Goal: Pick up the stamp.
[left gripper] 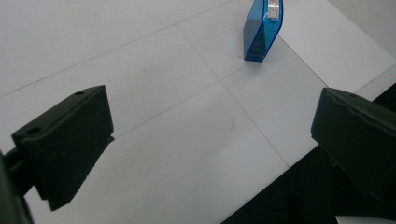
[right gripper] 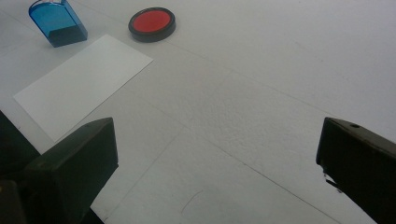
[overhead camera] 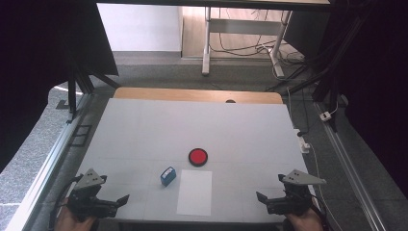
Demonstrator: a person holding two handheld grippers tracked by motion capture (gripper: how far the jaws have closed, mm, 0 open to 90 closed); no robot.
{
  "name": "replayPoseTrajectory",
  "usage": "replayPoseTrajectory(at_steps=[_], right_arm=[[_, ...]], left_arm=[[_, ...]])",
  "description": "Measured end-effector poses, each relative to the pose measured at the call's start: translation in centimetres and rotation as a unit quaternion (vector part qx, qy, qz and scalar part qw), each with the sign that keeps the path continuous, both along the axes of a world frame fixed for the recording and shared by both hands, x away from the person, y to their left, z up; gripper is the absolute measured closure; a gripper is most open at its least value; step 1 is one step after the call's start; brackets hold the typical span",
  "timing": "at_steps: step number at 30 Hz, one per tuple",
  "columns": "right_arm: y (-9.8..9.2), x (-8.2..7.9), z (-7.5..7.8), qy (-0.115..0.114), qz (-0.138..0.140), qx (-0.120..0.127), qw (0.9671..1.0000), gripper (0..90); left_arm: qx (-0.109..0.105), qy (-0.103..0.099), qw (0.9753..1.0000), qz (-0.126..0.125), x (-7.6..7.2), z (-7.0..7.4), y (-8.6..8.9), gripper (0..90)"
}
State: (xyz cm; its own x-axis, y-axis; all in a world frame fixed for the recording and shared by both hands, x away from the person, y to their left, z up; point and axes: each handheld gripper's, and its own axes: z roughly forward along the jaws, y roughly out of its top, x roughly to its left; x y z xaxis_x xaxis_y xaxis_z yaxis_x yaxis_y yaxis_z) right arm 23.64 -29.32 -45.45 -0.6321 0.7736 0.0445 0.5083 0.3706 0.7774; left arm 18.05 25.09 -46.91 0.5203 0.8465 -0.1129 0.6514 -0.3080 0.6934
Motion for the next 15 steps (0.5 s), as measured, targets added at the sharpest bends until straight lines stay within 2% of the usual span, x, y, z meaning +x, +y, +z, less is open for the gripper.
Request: replayPoseTrajectory(at_steps=[7, 8, 15], right_arm=[[0.06, -0.01, -0.02, 0.0, 0.002, -0.002, 1.0, 0.0], [0.08, -0.01, -0.02, 0.0, 0.002, -0.002, 1.0, 0.0], [0.14, 0.0, -0.04, 0.0, 0.006, -0.003, 1.0, 0.0]], left_arm=[[-0.006, -0.007, 0.9997, -0.023, 0.37, 0.17, -0.44, 0.0], [-0.01, -0.008, 0.9994, -0.032, 0.51, 0.18, -0.58, 0.0], [-0.022, -0.013, 0.9984, -0.05, 0.96, 0.14, -0.85, 0.0]])
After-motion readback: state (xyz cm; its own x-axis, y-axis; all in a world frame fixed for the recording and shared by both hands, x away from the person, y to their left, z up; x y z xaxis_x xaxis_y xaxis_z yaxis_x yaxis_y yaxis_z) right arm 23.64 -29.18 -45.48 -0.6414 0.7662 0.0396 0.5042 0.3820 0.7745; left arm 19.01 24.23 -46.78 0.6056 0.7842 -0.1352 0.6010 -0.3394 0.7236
